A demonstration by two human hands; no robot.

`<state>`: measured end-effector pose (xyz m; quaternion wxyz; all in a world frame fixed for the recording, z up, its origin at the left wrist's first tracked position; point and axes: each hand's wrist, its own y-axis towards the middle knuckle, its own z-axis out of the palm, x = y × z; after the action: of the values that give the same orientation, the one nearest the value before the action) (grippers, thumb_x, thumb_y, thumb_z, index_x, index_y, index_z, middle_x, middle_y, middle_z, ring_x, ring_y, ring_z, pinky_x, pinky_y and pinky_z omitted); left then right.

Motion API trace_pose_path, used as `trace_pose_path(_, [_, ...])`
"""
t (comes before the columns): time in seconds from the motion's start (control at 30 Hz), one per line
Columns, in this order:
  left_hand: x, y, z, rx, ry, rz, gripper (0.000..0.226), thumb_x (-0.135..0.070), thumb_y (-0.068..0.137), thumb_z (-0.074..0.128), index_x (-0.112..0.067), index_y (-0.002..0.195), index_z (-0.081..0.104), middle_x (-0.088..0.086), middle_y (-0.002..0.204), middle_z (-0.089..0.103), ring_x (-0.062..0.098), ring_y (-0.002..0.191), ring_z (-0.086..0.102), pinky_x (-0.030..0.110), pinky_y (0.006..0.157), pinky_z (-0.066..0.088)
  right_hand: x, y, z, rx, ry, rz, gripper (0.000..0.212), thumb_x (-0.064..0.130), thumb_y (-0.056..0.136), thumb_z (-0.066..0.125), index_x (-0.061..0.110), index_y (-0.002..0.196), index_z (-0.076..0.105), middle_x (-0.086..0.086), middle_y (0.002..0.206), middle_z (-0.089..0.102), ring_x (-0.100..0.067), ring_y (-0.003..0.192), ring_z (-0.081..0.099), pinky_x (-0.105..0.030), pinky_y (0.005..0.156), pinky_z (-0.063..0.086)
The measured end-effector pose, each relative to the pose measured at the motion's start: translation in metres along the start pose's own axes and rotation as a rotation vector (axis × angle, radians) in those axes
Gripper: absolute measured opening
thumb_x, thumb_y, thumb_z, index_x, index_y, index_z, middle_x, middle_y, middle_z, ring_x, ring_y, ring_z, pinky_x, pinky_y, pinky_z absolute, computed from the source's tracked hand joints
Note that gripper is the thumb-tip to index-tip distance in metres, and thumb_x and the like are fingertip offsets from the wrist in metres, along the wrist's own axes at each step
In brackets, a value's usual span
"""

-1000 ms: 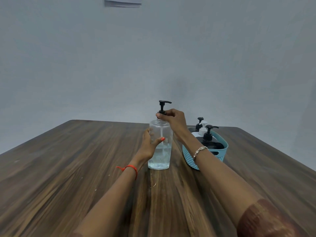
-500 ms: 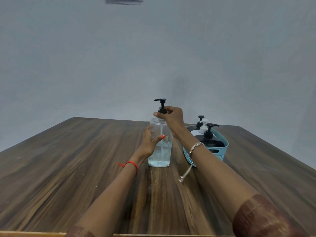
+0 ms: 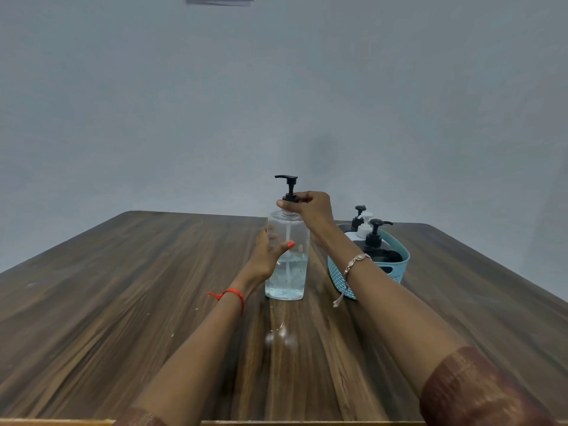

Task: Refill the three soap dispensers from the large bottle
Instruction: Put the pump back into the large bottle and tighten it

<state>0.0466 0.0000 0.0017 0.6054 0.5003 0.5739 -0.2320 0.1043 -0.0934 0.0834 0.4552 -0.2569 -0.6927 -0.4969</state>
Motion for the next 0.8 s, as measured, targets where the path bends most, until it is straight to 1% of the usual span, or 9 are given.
trace_pose_path(0.1, [0.003,0.002,-0.001,0.002,-0.011,0.011,0.061,-0.023,0.088,0.061,-0.011,0.138,0.029,0.005,0.130,0.044,0.019,0.116,0.049,0.028,0.091,0.042,0.001,-0.001,0.002,-0.015,-0.007,0.000,0.029,0.008,0.068,0.080,-0.001,0.094,0.071,-0.005,0.083,0.068,-0.002,0.063,0.062,-0.007,0.063,0.050])
trace_pose_path(0.23, [0.003,0.002,-0.001,0.007,-0.004,0.002,0.062,-0.024,0.088,0.061,-0.012,0.138,0.026,0.006,0.130,0.042,0.019,0.114,0.047,0.032,0.095,0.042,0.002,-0.002,0.002,0.008,-0.051,-0.004,0.029,0.009,0.071,0.078,-0.001,0.098,0.069,-0.007,0.089,0.069,-0.004,0.067,0.062,-0.008,0.065,0.049])
trace_pose_path(0.3, [0.004,0.002,-0.002,0.022,-0.002,0.000,0.063,-0.026,0.088,0.061,-0.013,0.139,0.026,0.008,0.133,0.042,0.022,0.118,0.047,0.038,0.101,0.042,0.002,-0.004,0.002,0.043,-0.104,-0.021,0.028,0.011,0.077,0.073,-0.002,0.102,0.068,-0.012,0.098,0.070,-0.011,0.074,0.062,-0.009,0.066,0.047])
trace_pose_path(0.37, [0.004,0.001,-0.001,0.023,-0.014,-0.010,0.063,-0.027,0.088,0.062,-0.013,0.138,0.027,0.010,0.134,0.044,0.025,0.119,0.049,0.043,0.102,0.043,0.002,-0.005,0.004,0.050,-0.128,-0.022,0.028,0.012,0.080,0.070,-0.002,0.104,0.067,-0.018,0.103,0.069,-0.016,0.082,0.061,-0.012,0.068,0.045])
trace_pose_path(0.47, [0.003,0.000,0.000,0.001,-0.022,0.004,0.058,-0.024,0.089,0.060,-0.012,0.135,0.029,0.009,0.130,0.045,0.023,0.117,0.049,0.038,0.098,0.045,0.001,-0.006,0.007,0.018,-0.115,-0.011,0.028,0.015,0.080,0.070,-0.001,0.103,0.068,-0.019,0.103,0.070,-0.021,0.086,0.064,-0.019,0.073,0.046])
trace_pose_path(0.6, [0.007,0.001,0.000,-0.001,-0.014,0.022,0.058,-0.030,0.086,0.063,-0.016,0.134,0.032,0.010,0.132,0.046,0.024,0.117,0.051,0.043,0.099,0.046,-0.001,-0.009,0.013,-0.054,-0.141,-0.016,0.025,0.017,0.082,0.069,0.000,0.100,0.069,-0.016,0.098,0.071,-0.016,0.080,0.060,-0.012,0.064,0.042])
trace_pose_path(0.67, [0.009,0.002,-0.001,0.002,-0.014,0.031,0.062,-0.036,0.083,0.065,-0.018,0.135,0.034,0.011,0.132,0.048,0.024,0.115,0.055,0.045,0.096,0.049,-0.001,-0.011,0.018,-0.090,-0.160,-0.029,0.023,0.019,0.082,0.069,0.001,0.096,0.070,-0.017,0.095,0.071,-0.021,0.081,0.062,-0.020,0.069,0.046])
trace_pose_path(0.73, [0.012,0.004,-0.001,0.005,-0.019,0.049,0.068,-0.043,0.079,0.066,-0.019,0.135,0.036,0.010,0.132,0.049,0.022,0.114,0.056,0.043,0.094,0.051,-0.003,-0.011,0.022,-0.138,-0.192,-0.036,0.023,0.022,0.082,0.069,0.003,0.094,0.071,-0.015,0.093,0.072,-0.027,0.089,0.065,-0.033,0.080,0.050])
trace_pose_path(0.8, [0.012,0.003,-0.001,-0.001,-0.015,0.058,0.068,-0.044,0.079,0.066,-0.018,0.134,0.037,0.009,0.131,0.050,0.021,0.114,0.056,0.037,0.091,0.053,-0.006,-0.010,0.026,-0.173,-0.227,-0.040,0.023,0.026,0.082,0.068,0.006,0.092,0.071,-0.013,0.092,0.072,-0.027,0.092,0.064,-0.033,0.077,0.048])
